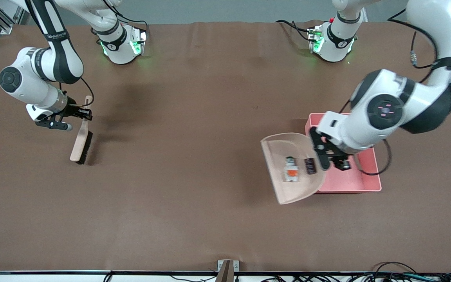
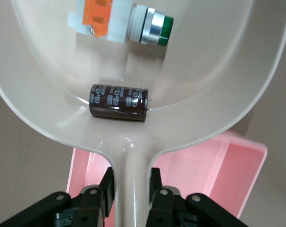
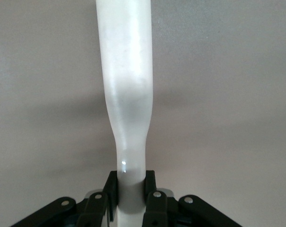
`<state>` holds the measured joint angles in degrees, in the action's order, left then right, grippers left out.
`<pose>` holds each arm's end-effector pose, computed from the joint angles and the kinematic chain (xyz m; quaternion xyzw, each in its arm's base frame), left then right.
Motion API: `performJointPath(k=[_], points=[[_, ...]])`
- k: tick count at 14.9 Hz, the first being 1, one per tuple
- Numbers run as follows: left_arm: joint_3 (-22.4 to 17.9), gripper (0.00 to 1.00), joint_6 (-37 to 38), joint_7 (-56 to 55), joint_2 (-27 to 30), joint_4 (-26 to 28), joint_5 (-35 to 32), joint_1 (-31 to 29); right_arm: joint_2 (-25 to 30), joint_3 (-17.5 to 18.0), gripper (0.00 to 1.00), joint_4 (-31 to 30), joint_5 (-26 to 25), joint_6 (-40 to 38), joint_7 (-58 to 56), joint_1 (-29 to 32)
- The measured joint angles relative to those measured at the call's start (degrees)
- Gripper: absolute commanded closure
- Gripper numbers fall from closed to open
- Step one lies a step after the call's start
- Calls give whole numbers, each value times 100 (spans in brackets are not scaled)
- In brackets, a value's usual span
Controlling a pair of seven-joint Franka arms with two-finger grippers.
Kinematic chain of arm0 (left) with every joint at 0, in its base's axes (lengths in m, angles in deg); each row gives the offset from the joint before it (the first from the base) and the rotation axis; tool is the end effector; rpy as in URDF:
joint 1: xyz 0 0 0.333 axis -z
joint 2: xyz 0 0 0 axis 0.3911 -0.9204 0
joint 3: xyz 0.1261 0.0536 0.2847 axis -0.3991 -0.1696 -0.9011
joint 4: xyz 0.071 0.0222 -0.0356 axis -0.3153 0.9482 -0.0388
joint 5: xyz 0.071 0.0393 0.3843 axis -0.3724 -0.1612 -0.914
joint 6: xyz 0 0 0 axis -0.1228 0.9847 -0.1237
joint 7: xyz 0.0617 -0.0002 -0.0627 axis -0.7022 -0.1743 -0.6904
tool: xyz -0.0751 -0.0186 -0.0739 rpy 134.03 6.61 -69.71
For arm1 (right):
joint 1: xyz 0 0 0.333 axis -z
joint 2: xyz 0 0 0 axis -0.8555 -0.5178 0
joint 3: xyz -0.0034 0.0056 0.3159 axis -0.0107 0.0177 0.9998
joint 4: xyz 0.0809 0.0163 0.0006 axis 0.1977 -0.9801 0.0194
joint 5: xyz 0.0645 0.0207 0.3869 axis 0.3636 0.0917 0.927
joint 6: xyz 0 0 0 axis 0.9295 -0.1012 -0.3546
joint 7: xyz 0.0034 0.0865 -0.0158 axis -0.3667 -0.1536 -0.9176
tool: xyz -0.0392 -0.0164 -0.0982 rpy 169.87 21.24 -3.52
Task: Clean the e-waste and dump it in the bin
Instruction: 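Tilt the dustpan over the pink bin with the left gripper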
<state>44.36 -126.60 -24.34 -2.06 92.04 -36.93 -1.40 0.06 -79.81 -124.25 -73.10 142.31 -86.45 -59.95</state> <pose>0.6314 -0.1704 0.4296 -0.7871 0.6152 0.0404 0.0177 0.4319 -0.0638 0.2648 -0.9944 0.0880 0.0580 0.0102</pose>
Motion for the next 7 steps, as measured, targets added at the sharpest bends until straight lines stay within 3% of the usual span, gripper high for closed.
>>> performJointPath(k=[6,7], points=[[7,80,277,726,283,88,-8,-1022,-601,26,99,-124,0,791,0,0],[8,80,277,905,337,135,-28,-1199,-650,29,95,-122,0,874,0,0]])
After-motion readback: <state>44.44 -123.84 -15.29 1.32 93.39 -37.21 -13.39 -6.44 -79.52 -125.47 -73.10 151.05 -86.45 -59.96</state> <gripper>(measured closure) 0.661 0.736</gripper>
